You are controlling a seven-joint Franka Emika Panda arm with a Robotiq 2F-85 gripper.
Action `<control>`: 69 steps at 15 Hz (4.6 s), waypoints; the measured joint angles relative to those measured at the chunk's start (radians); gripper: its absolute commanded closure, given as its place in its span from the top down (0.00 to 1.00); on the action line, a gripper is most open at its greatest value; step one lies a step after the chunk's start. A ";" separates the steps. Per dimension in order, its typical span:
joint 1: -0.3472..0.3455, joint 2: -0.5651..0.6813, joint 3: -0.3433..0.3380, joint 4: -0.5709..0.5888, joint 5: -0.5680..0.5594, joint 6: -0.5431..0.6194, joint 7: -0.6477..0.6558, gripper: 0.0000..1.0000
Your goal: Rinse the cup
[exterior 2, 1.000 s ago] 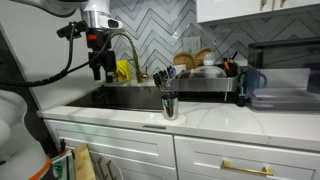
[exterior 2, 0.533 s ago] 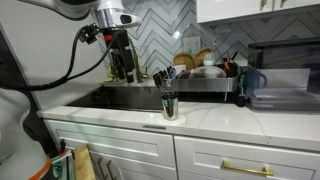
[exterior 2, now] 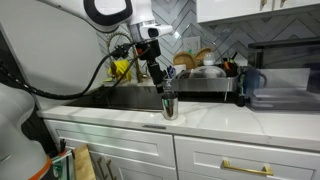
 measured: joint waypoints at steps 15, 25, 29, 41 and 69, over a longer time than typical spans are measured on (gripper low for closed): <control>-0.001 0.096 0.000 0.033 0.117 0.119 0.130 1.00; -0.001 0.196 0.000 0.063 0.219 0.170 0.197 0.62; 0.001 0.221 0.000 0.076 0.256 0.174 0.199 0.54; 0.003 0.273 0.001 0.095 0.263 0.208 0.233 0.01; 0.173 0.058 0.235 0.109 0.259 -0.145 0.372 0.01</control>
